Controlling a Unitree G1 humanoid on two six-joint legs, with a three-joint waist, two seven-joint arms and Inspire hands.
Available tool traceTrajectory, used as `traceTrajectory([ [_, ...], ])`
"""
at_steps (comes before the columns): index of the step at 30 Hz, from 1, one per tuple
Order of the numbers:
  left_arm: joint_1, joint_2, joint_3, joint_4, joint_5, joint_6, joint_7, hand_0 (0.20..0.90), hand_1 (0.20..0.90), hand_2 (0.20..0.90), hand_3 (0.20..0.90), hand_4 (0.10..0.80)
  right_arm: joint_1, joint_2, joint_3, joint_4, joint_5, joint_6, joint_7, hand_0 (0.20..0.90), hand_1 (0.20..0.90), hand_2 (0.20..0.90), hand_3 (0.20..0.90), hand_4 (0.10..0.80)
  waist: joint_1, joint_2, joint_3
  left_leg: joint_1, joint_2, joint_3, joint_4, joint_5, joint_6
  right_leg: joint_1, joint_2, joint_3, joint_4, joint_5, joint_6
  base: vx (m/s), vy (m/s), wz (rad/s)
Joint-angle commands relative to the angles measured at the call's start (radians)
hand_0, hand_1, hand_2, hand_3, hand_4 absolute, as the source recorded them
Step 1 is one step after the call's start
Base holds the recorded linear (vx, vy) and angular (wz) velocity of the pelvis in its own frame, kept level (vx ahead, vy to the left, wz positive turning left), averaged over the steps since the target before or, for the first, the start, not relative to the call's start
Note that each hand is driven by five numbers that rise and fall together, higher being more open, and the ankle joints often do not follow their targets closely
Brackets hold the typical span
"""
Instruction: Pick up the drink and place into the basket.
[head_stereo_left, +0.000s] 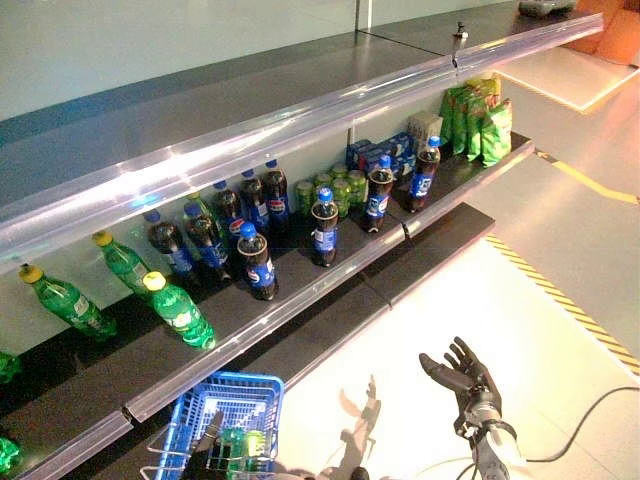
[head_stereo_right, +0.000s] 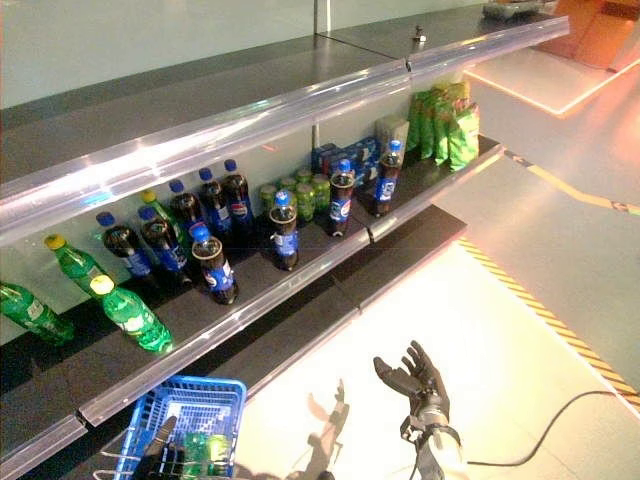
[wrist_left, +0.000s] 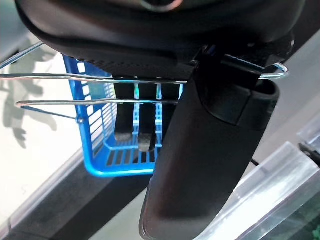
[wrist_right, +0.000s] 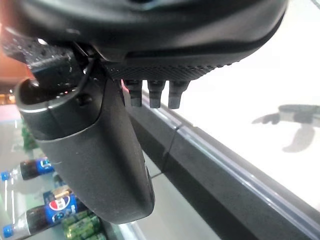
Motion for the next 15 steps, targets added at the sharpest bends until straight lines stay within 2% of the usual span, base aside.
traceTrajectory([
  [1, -0.046, 0.11, 0.069, -0.121, -0.065, -0.154, -0.155, 0.3, 0.3, 0.3, 0.2, 0.1, -0.076, -0.057, 0.009, -0.082, -0.067, -0.084, 0.026, 0.9, 0.9, 0.9, 0.9, 0.8, 0.016, 0.054, -0.075, -0.052, -0.064, 0.0, -0.132, 0.074, 0.026, 0.057, 0.011, -0.086, 0.072, -0.059, 0.131, 0.309, 0.143, -0.61],
  [2, -0.046, 0.116, 0.072, -0.111, -0.069, -0.158, -0.166, 0.3, 0.3, 0.3, 0.2, 0.1, -0.062, -0.054, 0.006, -0.089, -0.06, -0.083, 0.034, 0.9, 0.9, 0.9, 0.9, 0.8, 0.008, 0.048, -0.074, -0.029, -0.057, -0.004, -0.124, 0.05, 0.049, 0.022, -0.005, -0.079, 0.191, -0.033, 0.155, 0.249, 0.167, -0.39],
  [5, -0.047, 0.127, 0.074, -0.104, -0.102, -0.163, -0.181, 0.3, 0.3, 0.3, 0.2, 0.1, -0.043, -0.046, 0.001, -0.093, -0.045, -0.086, 0.059, 0.9, 0.9, 0.9, 0.9, 0.8, -0.003, 0.045, -0.066, -0.012, -0.053, -0.012, -0.114, 0.027, 0.091, -0.09, -0.021, -0.042, 0.46, 0.014, 0.197, 0.185, 0.158, -0.4],
  [7, -0.05, 0.141, 0.081, -0.096, -0.115, -0.158, -0.193, 0.3, 0.3, 0.3, 0.2, 0.1, -0.03, -0.043, -0.001, -0.097, -0.046, -0.096, 0.079, 0.9, 0.9, 0.9, 0.9, 0.8, -0.006, 0.045, -0.058, -0.013, -0.053, -0.013, -0.092, 0.008, 0.114, -0.138, -0.036, -0.01, 0.629, 0.052, 0.199, 0.199, 0.126, -0.18],
  [8, -0.056, 0.151, 0.08, -0.095, -0.116, -0.154, -0.196, 0.3, 0.3, 0.3, 0.2, 0.1, -0.022, -0.044, -0.001, -0.101, -0.041, -0.1, 0.085, 0.9, 0.9, 0.9, 0.9, 0.8, -0.008, 0.039, -0.057, -0.017, -0.057, -0.014, -0.071, -0.005, 0.124, -0.153, -0.044, 0.012, 0.678, 0.074, 0.19, 0.212, 0.055, -0.24],
  [10, -0.065, 0.163, 0.052, -0.113, -0.127, -0.163, -0.179, 0.3, 0.3, 0.3, 0.2, 0.1, -0.014, -0.037, 0.0, -0.1, -0.045, -0.114, 0.09, 0.9, 0.9, 0.9, 0.9, 0.8, -0.006, 0.029, -0.057, -0.024, -0.069, -0.015, -0.046, -0.021, 0.142, -0.172, -0.059, 0.039, 0.657, 0.116, 0.177, 0.258, -0.017, -0.17],
  [12, -0.076, 0.177, 0.037, -0.139, -0.124, -0.159, -0.157, 0.3, 0.3, 0.3, 0.2, 0.1, -0.022, -0.037, -0.002, -0.095, -0.041, -0.125, 0.094, 0.9, 0.9, 0.9, 0.9, 0.8, 0.001, 0.021, -0.052, -0.028, -0.084, -0.024, -0.032, -0.035, 0.146, -0.191, -0.084, 0.06, 0.525, 0.127, 0.167, 0.219, -0.095, -0.03],
  [13, -0.076, 0.177, 0.037, -0.139, -0.124, -0.159, -0.157, 0.3, 0.3, 0.3, 0.2, 0.1, -0.022, -0.037, -0.002, -0.095, -0.041, -0.125, 0.094, 0.9, 0.9, 0.9, 0.9, 0.8, 0.001, 0.021, -0.052, -0.028, -0.084, -0.024, -0.032, -0.035, 0.146, -0.191, -0.084, 0.06, 0.525, 0.127, 0.167, 0.201, -0.159, -0.03],
  [15, -0.099, 0.194, 0.012, -0.148, -0.12, -0.159, -0.156, 0.3, 0.3, 0.3, 0.2, 0.1, -0.046, -0.048, 0.005, -0.1, -0.025, -0.117, 0.08, 0.9, 0.9, 0.9, 0.9, 0.8, -0.003, -0.009, -0.041, -0.022, -0.12, -0.056, -0.007, -0.074, 0.139, -0.181, -0.104, 0.1, 0.179, 0.142, 0.174, 0.345, -0.279, 0.05],
])
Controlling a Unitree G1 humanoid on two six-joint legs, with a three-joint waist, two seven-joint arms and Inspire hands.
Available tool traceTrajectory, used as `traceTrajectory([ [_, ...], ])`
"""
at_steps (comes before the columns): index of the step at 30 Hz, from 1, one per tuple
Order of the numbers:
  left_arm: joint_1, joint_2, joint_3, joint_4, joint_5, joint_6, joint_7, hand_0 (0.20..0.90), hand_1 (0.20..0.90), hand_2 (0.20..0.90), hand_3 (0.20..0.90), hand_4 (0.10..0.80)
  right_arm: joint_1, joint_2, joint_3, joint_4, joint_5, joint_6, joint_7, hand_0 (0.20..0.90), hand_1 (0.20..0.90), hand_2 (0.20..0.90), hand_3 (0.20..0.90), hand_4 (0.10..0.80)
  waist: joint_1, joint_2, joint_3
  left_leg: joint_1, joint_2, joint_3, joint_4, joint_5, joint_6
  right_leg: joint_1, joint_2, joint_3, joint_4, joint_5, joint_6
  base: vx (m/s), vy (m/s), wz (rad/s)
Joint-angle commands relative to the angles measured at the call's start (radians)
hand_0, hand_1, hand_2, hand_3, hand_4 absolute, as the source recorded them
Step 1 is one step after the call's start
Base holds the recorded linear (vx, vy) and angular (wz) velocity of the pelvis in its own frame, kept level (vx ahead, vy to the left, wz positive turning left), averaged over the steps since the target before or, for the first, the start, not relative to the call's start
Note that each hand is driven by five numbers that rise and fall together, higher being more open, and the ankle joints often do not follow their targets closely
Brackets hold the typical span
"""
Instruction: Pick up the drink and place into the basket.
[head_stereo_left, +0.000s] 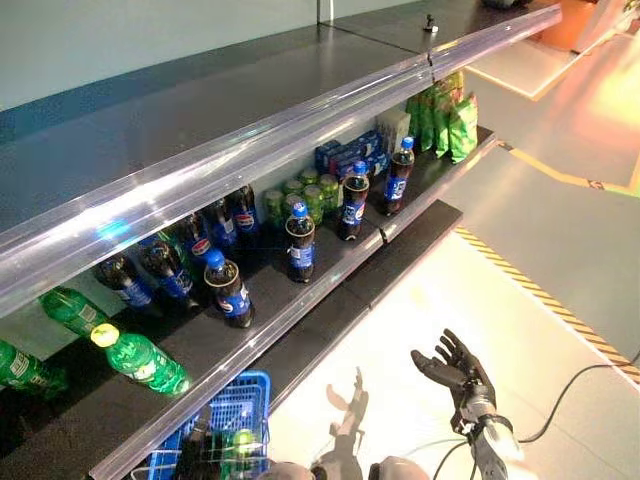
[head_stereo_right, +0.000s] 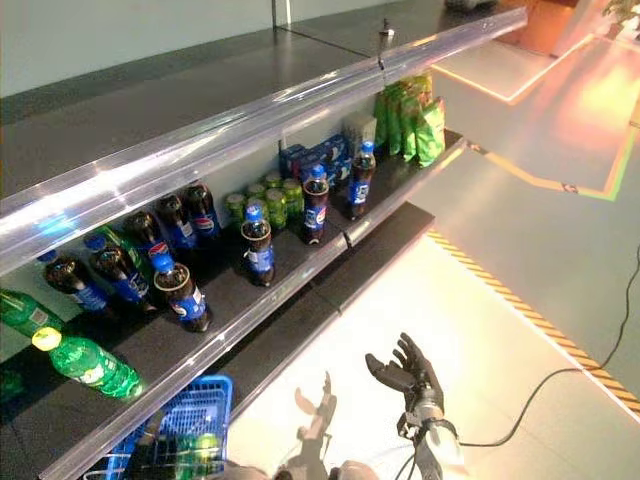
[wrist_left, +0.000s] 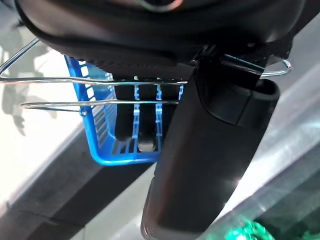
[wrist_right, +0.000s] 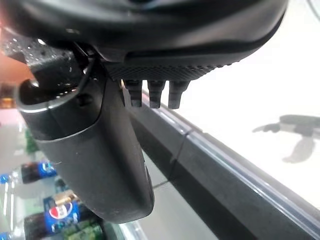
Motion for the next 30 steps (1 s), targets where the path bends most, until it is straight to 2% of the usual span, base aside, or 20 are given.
traceTrajectory([
  [1, -0.051, 0.175, -0.022, -0.165, -0.037, -0.133, -0.136, 0.3, 0.3, 0.3, 0.2, 0.1, -0.053, -0.04, -0.012, -0.093, 0.013, -0.104, 0.01, 0.9, 0.9, 0.9, 0.9, 0.8, 0.006, -0.039, -0.06, -0.054, -0.112, 0.062, 0.079, -0.124, 0.021, 0.052, -0.043, 0.059, -0.395, 0.313, 0.032, 0.489, -0.36, 0.14],
  [2, -0.064, 0.185, -0.043, -0.17, -0.022, -0.128, -0.139, 0.3, 0.3, 0.3, 0.2, 0.1, -0.063, -0.044, -0.006, -0.094, 0.024, -0.101, -0.002, 0.9, 0.9, 0.9, 0.9, 0.8, -0.008, -0.051, -0.054, -0.043, -0.125, 0.054, 0.095, -0.155, 0.019, 0.035, -0.041, 0.109, -0.566, 0.356, 0.052, 0.35, -0.239, 0.15],
  [3, -0.068, 0.188, -0.049, -0.177, -0.017, -0.122, -0.135, 0.3, 0.3, 0.3, 0.2, 0.1, -0.066, -0.044, -0.007, -0.094, 0.026, -0.098, -0.008, 0.9, 0.9, 0.9, 0.9, 0.8, -0.013, -0.05, -0.051, -0.036, -0.122, 0.05, 0.101, -0.166, 0.018, 0.038, -0.038, 0.122, -0.593, 0.366, 0.059, 0.507, -0.363, 0.44],
  [4, -0.078, 0.202, -0.064, -0.199, -0.006, -0.105, -0.119, 0.3, 0.3, 0.3, 0.2, 0.1, -0.066, -0.04, -0.008, -0.1, 0.026, -0.091, -0.019, 0.9, 0.9, 0.9, 0.9, 0.8, -0.028, -0.055, -0.043, -0.02, -0.12, 0.039, 0.116, -0.193, 0.016, 0.03, -0.035, 0.171, -0.658, 0.393, 0.078, 0.353, -0.269, 0.65],
  [5, -0.081, 0.204, -0.068, -0.206, 0.002, -0.1, -0.115, 0.3, 0.3, 0.3, 0.2, 0.1, -0.064, -0.038, -0.008, -0.104, 0.023, -0.087, -0.02, 0.9, 0.9, 0.9, 0.9, 0.8, -0.032, -0.055, -0.041, -0.015, -0.117, 0.035, 0.123, -0.203, 0.017, 0.031, -0.033, 0.186, -0.669, 0.399, 0.082, 0.414, -0.362, 1.17],
  [7, -0.089, 0.206, -0.077, -0.225, 0.03, -0.079, -0.113, 0.3, 0.3, 0.3, 0.2, 0.1, -0.043, -0.03, -0.012, -0.122, 0.012, -0.085, -0.028, 0.9, 0.9, 0.9, 0.9, 0.8, -0.049, -0.059, -0.036, -0.008, -0.109, 0.015, 0.148, -0.229, 0.016, 0.029, -0.023, 0.249, -0.647, 0.399, 0.09, 0.355, -0.451, 1.56],
  [8, -0.094, 0.205, -0.09, -0.241, 0.041, -0.073, -0.12, 0.3, 0.3, 0.3, 0.2, 0.1, -0.017, -0.027, -0.015, -0.141, 0.009, -0.082, -0.013, 0.9, 0.9, 0.9, 0.9, 0.8, -0.064, -0.062, -0.032, -0.005, -0.08, -0.008, 0.165, -0.242, 0.006, 0.032, -0.009, 0.307, -0.569, 0.374, 0.095, 0.375, -0.619, 1.98],
  [9, -0.096, 0.195, -0.092, -0.245, 0.057, -0.061, -0.138, 0.3, 0.3, 0.3, 0.2, 0.1, -0.007, -0.032, -0.012, -0.145, 0.012, -0.088, -0.021, 0.9, 0.9, 0.9, 0.9, 0.8, -0.07, -0.062, -0.034, 0.0, -0.052, -0.021, 0.151, -0.236, -0.006, 0.051, -0.004, 0.323, -0.548, 0.345, 0.096, 0.32, -0.582, 2.04],
  [11, -0.088, 0.183, -0.103, -0.252, 0.061, -0.06, -0.145, 0.3, 0.3, 0.3, 0.2, 0.1, 0.005, -0.032, -0.015, -0.158, 0.0, -0.084, -0.03, 0.9, 0.9, 0.9, 0.9, 0.8, -0.076, -0.059, -0.038, 0.014, -0.013, -0.031, 0.126, -0.222, -0.03, 0.08, -0.006, 0.319, -0.526, 0.315, 0.095, 0.204, -0.471, 1.98],
  [12, -0.067, 0.166, -0.104, -0.272, 0.075, -0.041, -0.152, 0.3, 0.3, 0.3, 0.2, 0.1, 0.019, -0.036, -0.019, -0.194, 0.003, -0.045, -0.036, 0.9, 0.9, 0.9, 0.9, 0.8, -0.071, -0.054, -0.044, 0.03, 0.046, -0.045, 0.1, -0.201, -0.078, 0.106, -0.008, 0.287, -0.507, 0.277, 0.085, 0.2, -0.531, 1.6],
  [13, -0.062, 0.165, -0.101, -0.278, 0.074, -0.04, -0.146, 0.3, 0.3, 0.3, 0.2, 0.1, 0.021, -0.039, -0.023, -0.2, 0.01, -0.033, -0.033, 0.9, 0.9, 0.9, 0.9, 0.8, -0.069, -0.055, -0.046, 0.032, 0.059, -0.045, 0.096, -0.195, -0.088, 0.114, -0.011, 0.275, -0.509, 0.272, 0.081, 0.186, -0.534, 1.34],
  [15, -0.046, 0.156, -0.099, -0.287, 0.072, -0.015, -0.157, 0.3, 0.3, 0.3, 0.2, 0.1, 0.025, -0.052, -0.039, -0.192, 0.025, -0.023, -0.019, 0.9, 0.9, 0.9, 0.9, 0.8, -0.056, -0.06, -0.049, 0.006, 0.113, -0.016, 0.091, -0.147, -0.126, 0.156, -0.023, 0.209, -0.538, 0.248, 0.059, 0.11, -0.404, 0.96],
  [16, -0.046, 0.151, -0.1, -0.285, 0.082, -0.007, -0.168, 0.3, 0.3, 0.3, 0.2, 0.1, 0.024, -0.057, -0.043, -0.182, 0.03, -0.031, -0.016, 0.9, 0.9, 0.9, 0.9, 0.8, -0.053, -0.063, -0.049, -0.013, 0.129, -0.002, 0.096, -0.13, -0.129, 0.173, -0.031, 0.173, -0.553, 0.238, 0.049, 0.081, -0.448, 1.11],
  [18, -0.058, 0.142, -0.121, -0.281, 0.106, 0.025, -0.188, 0.3, 0.3, 0.3, 0.2, 0.1, 0.011, -0.069, -0.047, -0.15, 0.047, -0.049, -0.038, 0.9, 0.9, 0.9, 0.9, 0.8, -0.043, -0.064, -0.053, -0.073, 0.158, 0.076, 0.11, -0.107, -0.117, 0.217, -0.051, 0.051, -0.593, 0.208, 0.019, 0.025, -0.391, 1.25],
  [20, -0.076, 0.136, -0.144, -0.274, 0.129, 0.047, -0.196, 0.3, 0.3, 0.3, 0.2, 0.1, -0.003, -0.076, -0.05, -0.113, 0.056, -0.066, -0.066, 0.9, 0.9, 0.9, 0.9, 0.8, -0.053, -0.059, -0.065, -0.112, 0.153, 0.149, 0.107, -0.08, -0.116, 0.229, -0.051, -0.021, -0.612, 0.197, 0.0, -0.014, -0.183, 1.45],
  [22, -0.085, 0.127, -0.165, -0.267, 0.125, 0.041, -0.191, 0.3, 0.3, 0.3, 0.2, 0.1, -0.015, -0.08, -0.053, -0.083, 0.076, -0.074, -0.06, 0.9, 0.9, 0.9, 0.9, 0.8, -0.056, -0.051, -0.071, -0.124, 0.127, 0.18, 0.104, -0.073, -0.114, 0.231, -0.043, -0.062, -0.615, 0.191, -0.01, 0.005, -0.054, 1.49],
  [23, -0.085, 0.118, -0.178, -0.265, 0.118, 0.031, -0.189, 0.3, 0.3, 0.3, 0.2, 0.1, -0.021, -0.078, -0.053, -0.069, 0.086, -0.076, -0.053, 0.9, 0.9, 0.9, 0.9, 0.8, -0.06, -0.04, -0.075, -0.122, 0.098, 0.195, 0.091, -0.068, -0.111, 0.229, -0.03, -0.077, -0.611, 0.187, -0.016, 0.028, -0.001, 1.36],
  [26, -0.07, 0.101, -0.179, -0.275, 0.121, 0.015, -0.182, 0.3, 0.3, 0.3, 0.2, 0.1, -0.016, -0.067, -0.05, -0.076, 0.069, -0.079, -0.065, 0.9, 0.9, 0.9, 0.9, 0.8, -0.071, -0.019, -0.089, -0.099, 0.053, 0.209, 0.029, -0.044, -0.101, 0.228, 0.005, -0.084, -0.611, 0.187, -0.024, 0.042, 0.023, 1.26],
  [30, -0.06, 0.095, -0.176, -0.281, 0.122, -0.003, -0.171, 0.3, 0.3, 0.3, 0.2, 0.1, -0.007, -0.057, -0.055, -0.087, 0.057, -0.078, -0.069, 0.9, 0.9, 0.9, 0.9, 0.8, -0.078, -0.012, -0.107, -0.071, 0.045, 0.214, -0.036, -0.019, -0.097, 0.239, 0.024, -0.086, -0.629, 0.192, -0.023, 0.052, 0.041, 0.27],
])
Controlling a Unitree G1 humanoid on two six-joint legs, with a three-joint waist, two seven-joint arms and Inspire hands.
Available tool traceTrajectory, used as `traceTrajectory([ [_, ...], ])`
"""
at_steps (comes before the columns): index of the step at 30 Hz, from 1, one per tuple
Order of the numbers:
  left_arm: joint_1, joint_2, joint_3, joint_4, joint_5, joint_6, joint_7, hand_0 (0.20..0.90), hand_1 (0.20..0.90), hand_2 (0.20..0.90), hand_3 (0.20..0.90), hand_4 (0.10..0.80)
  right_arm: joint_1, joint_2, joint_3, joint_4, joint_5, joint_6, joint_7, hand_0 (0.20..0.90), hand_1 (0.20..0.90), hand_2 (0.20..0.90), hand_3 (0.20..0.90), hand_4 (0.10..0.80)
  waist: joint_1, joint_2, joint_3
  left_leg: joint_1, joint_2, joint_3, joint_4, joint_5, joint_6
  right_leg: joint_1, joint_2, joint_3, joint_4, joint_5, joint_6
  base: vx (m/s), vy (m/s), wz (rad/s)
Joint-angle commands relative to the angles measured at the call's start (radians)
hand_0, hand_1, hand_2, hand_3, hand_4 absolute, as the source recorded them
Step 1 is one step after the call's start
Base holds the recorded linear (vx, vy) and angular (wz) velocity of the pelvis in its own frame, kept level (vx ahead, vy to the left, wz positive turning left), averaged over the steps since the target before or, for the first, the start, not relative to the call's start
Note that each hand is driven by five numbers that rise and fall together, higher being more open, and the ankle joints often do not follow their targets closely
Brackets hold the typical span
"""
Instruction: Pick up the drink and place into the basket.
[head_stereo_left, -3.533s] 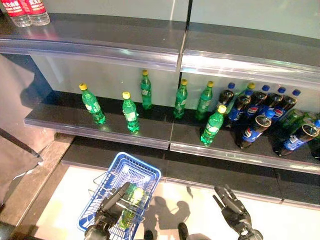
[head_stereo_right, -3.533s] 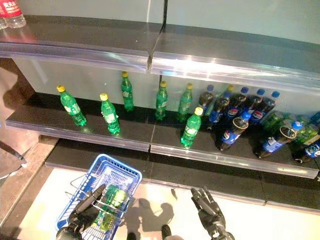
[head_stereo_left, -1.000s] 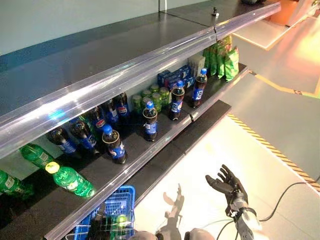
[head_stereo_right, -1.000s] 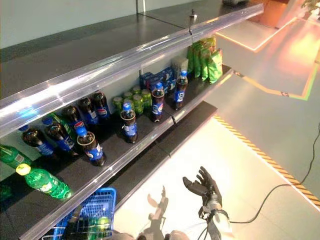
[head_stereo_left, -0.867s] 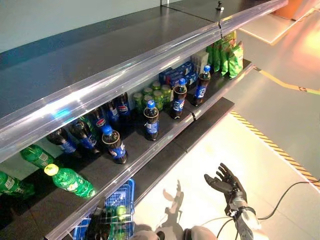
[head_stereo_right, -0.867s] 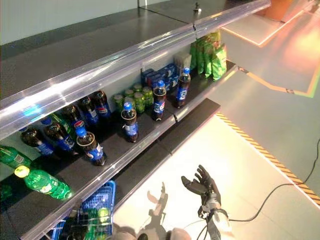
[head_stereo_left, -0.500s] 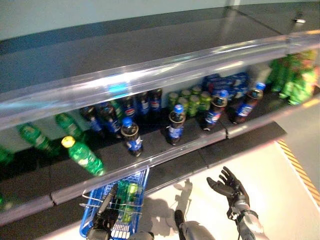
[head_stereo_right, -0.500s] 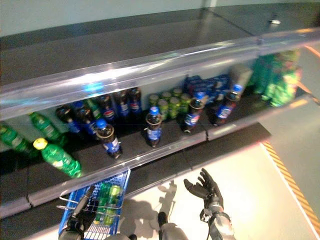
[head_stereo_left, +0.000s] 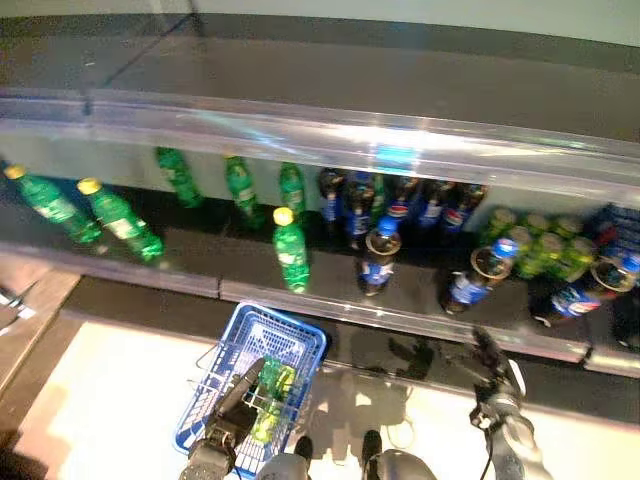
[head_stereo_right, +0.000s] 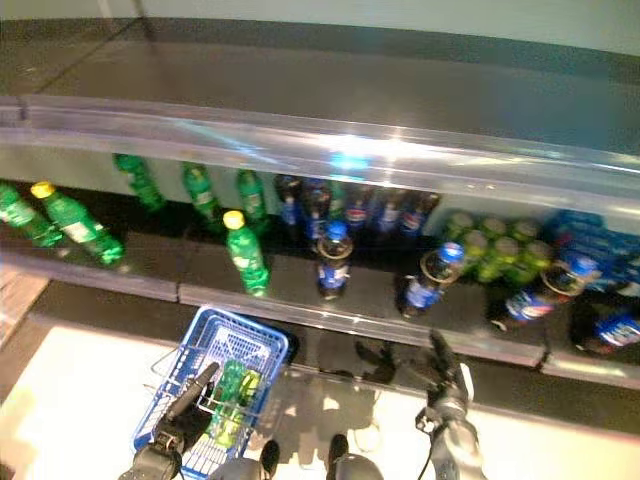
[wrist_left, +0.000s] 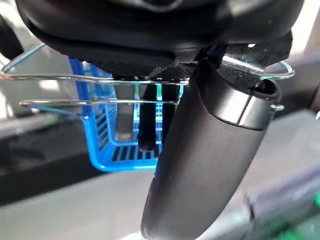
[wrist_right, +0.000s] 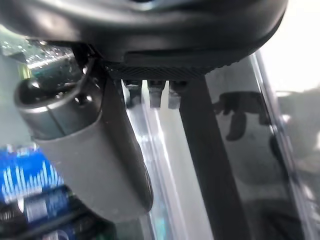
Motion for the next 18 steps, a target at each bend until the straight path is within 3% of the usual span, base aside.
traceTrajectory([
  [1, -0.044, 0.072, 0.036, -0.159, -0.039, -0.088, -0.116, 0.3, 0.3, 0.3, 0.2, 0.1, -0.059, -0.026, 0.058, -0.042, -0.029, -0.049, 0.031, 0.9, 0.9, 0.9, 0.9, 0.8, 0.031, -0.021, -0.156, -0.011, -0.07, 0.032, 0.018, -0.051, 0.001, 0.11, 0.027, 0.023, -0.195, 0.038, 0.033, 0.078, 0.07, 0.15],
  [18, -0.027, 0.078, 0.094, -0.139, -0.021, -0.093, -0.114, 0.3, 0.3, 0.3, 0.2, 0.1, -0.019, -0.005, 0.014, -0.106, -0.129, -0.066, -0.061, 0.9, 0.9, 0.9, 0.9, 0.8, -0.004, -0.01, -0.165, 0.086, -0.059, 0.11, -0.047, -0.066, 0.024, 0.166, 0.009, 0.04, -0.218, 0.042, 0.057, 0.047, 0.082, -0.01],
])
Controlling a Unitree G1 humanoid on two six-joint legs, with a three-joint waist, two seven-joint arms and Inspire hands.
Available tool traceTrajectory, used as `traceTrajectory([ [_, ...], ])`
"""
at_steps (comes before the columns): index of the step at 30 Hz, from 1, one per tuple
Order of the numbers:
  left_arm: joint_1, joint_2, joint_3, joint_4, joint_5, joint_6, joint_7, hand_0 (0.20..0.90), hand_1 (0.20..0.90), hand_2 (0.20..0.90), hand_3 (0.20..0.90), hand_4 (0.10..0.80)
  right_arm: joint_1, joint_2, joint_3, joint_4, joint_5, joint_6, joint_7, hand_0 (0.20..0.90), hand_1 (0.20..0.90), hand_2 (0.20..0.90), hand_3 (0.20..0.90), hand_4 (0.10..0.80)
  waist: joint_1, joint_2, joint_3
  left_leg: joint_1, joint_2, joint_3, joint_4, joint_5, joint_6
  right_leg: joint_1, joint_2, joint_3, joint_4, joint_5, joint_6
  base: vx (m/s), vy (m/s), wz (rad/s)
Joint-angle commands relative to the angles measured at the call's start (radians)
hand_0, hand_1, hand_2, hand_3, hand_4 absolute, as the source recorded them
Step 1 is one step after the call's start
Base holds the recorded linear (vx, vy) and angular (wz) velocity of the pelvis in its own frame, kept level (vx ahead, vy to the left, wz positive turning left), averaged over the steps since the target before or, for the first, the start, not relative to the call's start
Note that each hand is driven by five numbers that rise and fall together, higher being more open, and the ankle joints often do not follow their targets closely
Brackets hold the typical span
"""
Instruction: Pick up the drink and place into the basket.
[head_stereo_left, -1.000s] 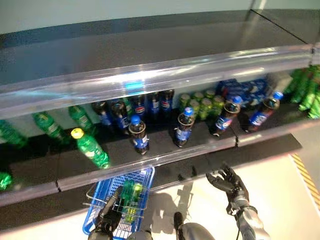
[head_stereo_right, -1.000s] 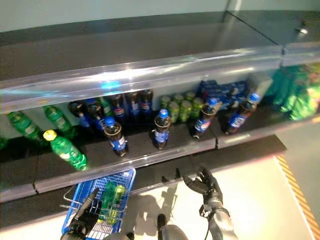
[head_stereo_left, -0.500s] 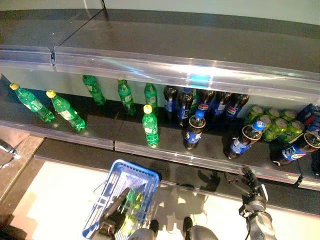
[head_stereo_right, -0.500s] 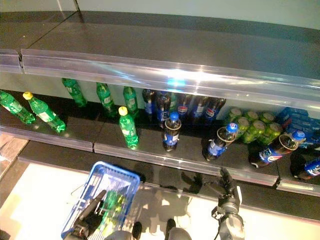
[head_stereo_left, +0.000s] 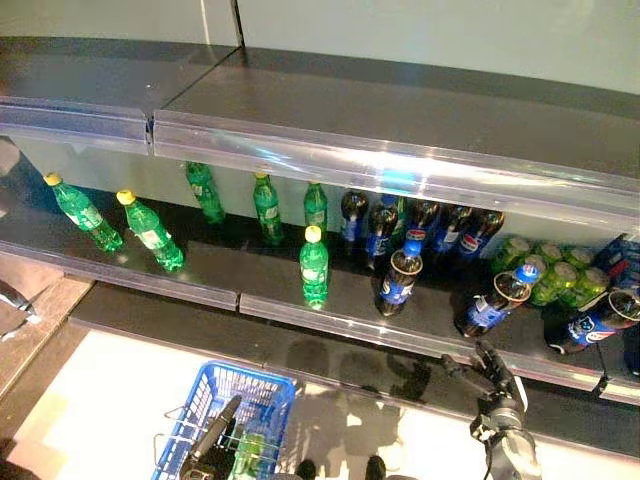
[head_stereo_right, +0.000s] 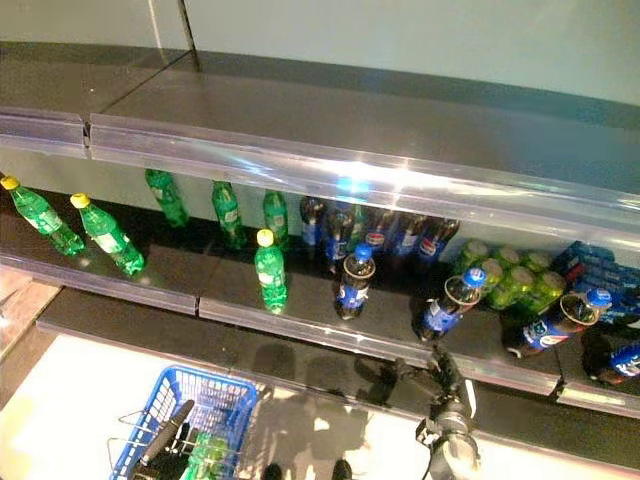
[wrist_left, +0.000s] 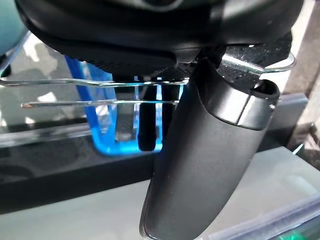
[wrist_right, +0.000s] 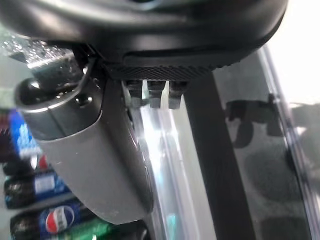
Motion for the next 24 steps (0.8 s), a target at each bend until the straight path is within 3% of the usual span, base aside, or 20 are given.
traceTrajectory([
  [1, -0.114, 0.066, 0.035, -0.143, -0.015, -0.092, -0.135, 0.3, 0.3, 0.3, 0.2, 0.1, -0.035, -0.054, -0.004, -0.106, -0.081, -0.102, -0.051, 0.9, 0.9, 0.9, 0.9, 0.8, -0.01, 0.017, -0.1, -0.029, -0.056, 0.105, 0.095, -0.135, 0.012, 0.014, 0.018, 0.039, 0.008, -0.059, 0.024, 0.026, 0.056, -0.12],
  [6, -0.11, 0.07, 0.045, -0.143, -0.02, -0.087, -0.132, 0.3, 0.3, 0.3, 0.2, 0.1, -0.02, -0.067, -0.012, -0.093, -0.119, -0.008, -0.124, 0.9, 0.9, 0.9, 0.9, 0.8, -0.022, 0.018, -0.091, -0.023, -0.056, 0.124, 0.1, -0.143, 0.019, 0.011, 0.014, 0.047, 0.017, -0.061, 0.027, 0.021, 0.025, -0.09],
  [11, -0.099, 0.069, 0.053, -0.148, -0.023, -0.086, -0.139, 0.3, 0.3, 0.3, 0.2, 0.1, -0.011, -0.071, -0.028, -0.036, -0.088, 0.002, -0.145, 0.9, 0.9, 0.9, 0.9, 0.8, -0.025, 0.016, -0.086, -0.008, -0.055, 0.133, 0.088, -0.146, 0.022, 0.024, 0.016, 0.05, 0.0, -0.052, 0.029, 0.033, 0.005, -0.11],
  [18, -0.097, 0.068, 0.063, -0.147, -0.041, -0.097, -0.113, 0.3, 0.3, 0.3, 0.2, 0.1, 0.009, -0.071, -0.04, -0.075, -0.089, -0.051, -0.131, 0.9, 0.9, 0.9, 0.9, 0.8, -0.044, 0.02, -0.073, -0.008, -0.053, 0.148, 0.099, -0.154, 0.028, 0.019, 0.018, 0.073, 0.003, -0.049, 0.033, 0.034, 0.003, -0.15],
  [24, -0.076, 0.05, 0.057, -0.147, -0.06, -0.121, -0.114, 0.3, 0.3, 0.3, 0.2, 0.1, 0.035, -0.097, -0.059, -0.205, -0.17, -0.159, -0.116, 0.9, 0.9, 0.9, 0.9, 0.8, -0.071, 0.029, -0.044, -0.027, -0.057, 0.157, 0.113, -0.16, 0.035, -0.007, 0.022, 0.102, 0.007, -0.044, 0.042, 0.023, 0.005, -0.2],
])
